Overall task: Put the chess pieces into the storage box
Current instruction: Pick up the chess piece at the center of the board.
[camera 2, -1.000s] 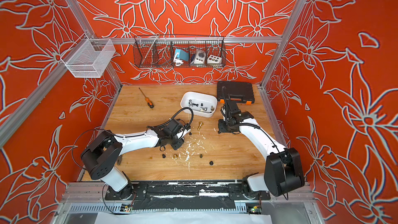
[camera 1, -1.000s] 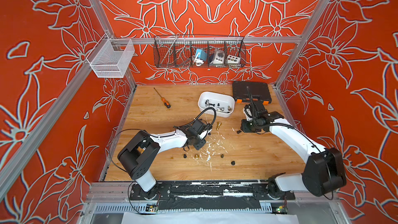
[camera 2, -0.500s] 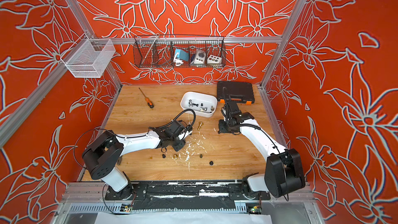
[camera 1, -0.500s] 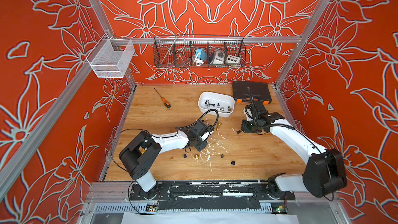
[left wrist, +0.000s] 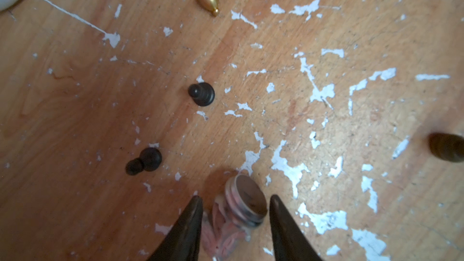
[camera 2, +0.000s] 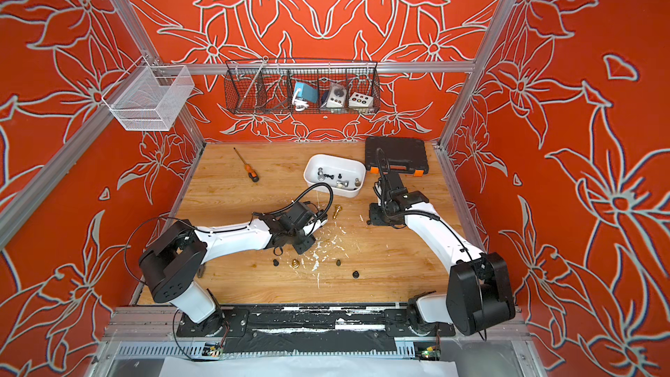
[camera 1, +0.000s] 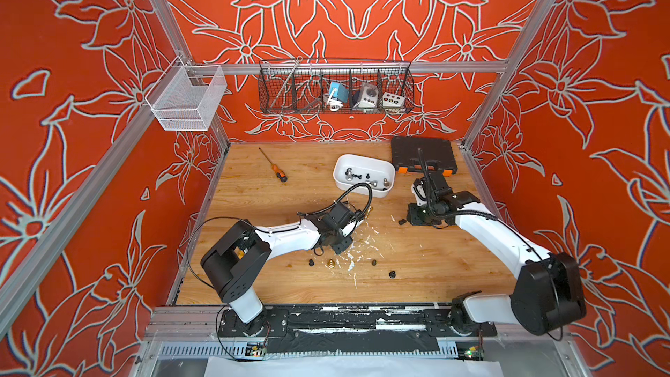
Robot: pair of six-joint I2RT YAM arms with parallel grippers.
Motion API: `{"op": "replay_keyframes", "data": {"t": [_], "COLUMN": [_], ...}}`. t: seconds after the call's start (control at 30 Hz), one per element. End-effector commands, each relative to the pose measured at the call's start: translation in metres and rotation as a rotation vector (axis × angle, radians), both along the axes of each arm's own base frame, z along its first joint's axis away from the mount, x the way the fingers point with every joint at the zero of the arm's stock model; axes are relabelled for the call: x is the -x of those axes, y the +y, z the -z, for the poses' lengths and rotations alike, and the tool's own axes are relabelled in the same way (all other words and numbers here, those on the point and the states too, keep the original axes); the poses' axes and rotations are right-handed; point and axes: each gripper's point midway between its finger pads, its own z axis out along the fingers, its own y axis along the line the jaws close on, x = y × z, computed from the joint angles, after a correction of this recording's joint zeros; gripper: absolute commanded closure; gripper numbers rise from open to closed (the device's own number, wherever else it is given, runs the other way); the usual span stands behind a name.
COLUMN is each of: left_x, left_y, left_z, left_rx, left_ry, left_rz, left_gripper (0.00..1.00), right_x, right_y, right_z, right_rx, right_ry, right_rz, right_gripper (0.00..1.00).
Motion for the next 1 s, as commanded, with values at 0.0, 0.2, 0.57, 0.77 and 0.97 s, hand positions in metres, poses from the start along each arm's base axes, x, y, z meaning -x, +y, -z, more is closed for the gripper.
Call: {"op": "replay_keyframes", "data": {"t": [0.0,0.2,0.57,0.77,0.97], "left_x": [0.002,0.004,0.001,0.003,0.003], "left_y": [-0.002,-0.002,0.0,-0.005,-0.004], "left_z": [0.001,0.004,0.011,0.016,0.027], "left_rx": [-0.037,-0.088,-0.202,-0.198,-0.225], "left_ry": [-0.002,0.004,-0.024,-0.016,-0.006], "left_rz": [0.055,0.137,0.299,0.349,0.371], "left_gripper": [0.54,0.54,0.54,0.55,0.56], "right_x": [0.001,0.001,0.003,0.005,0.006], "right_y": [-0.002,-0.003,-0.005,-0.006,-0.008], "right_z": [-0.004,-0.006,-0.007,-0.006,-0.006], "right_rx": [-0.011,-0.014,-0.016,-0.015,-0.012], "right_ry": [-0.017,-0.023,-0.022,-0.022,-0.02], "right_rz": [0.012,0.013,0.016,0.016,0.017], "right_gripper": [0.74,0.74,0.74,0.74,0.74]}}
